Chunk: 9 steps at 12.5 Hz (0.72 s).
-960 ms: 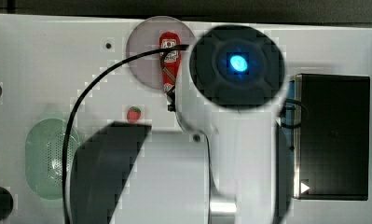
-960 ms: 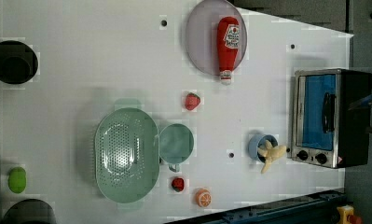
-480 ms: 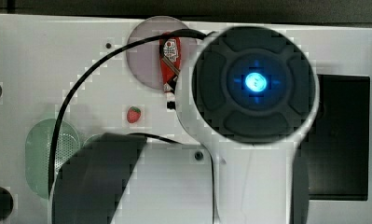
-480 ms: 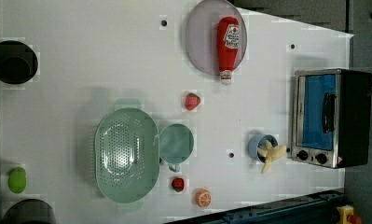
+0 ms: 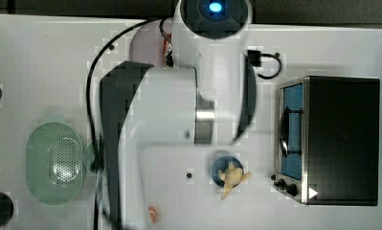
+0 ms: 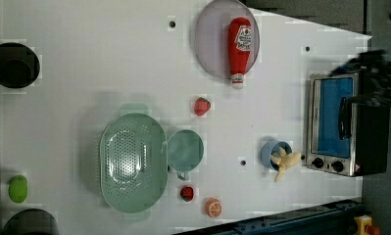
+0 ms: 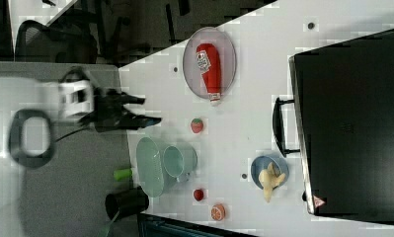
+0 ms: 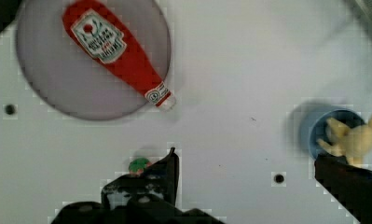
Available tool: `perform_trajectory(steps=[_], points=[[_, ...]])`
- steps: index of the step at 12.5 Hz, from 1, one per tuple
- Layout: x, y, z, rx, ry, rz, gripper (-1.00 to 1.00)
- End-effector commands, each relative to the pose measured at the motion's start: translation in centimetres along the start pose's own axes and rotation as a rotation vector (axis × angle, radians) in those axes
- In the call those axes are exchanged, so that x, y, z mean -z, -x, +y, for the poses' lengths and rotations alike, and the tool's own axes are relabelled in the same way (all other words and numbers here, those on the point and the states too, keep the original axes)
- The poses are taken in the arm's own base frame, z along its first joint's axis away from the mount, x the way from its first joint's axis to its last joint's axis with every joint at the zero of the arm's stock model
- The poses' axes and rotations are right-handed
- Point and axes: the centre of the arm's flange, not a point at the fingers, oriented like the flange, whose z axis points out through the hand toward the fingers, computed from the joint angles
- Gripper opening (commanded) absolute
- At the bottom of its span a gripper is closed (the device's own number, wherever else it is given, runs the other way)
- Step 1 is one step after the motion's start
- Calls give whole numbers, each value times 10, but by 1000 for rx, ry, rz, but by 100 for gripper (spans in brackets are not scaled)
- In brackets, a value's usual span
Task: Pick ketchup from plate and place it on table.
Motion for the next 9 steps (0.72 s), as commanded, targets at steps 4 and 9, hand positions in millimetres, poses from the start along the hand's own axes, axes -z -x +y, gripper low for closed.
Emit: perform_trajectory(steps=[4,9], points=[[-105,-27,-50,298,-31,3,100],[-191,-45,-89,628,-90,114,100]])
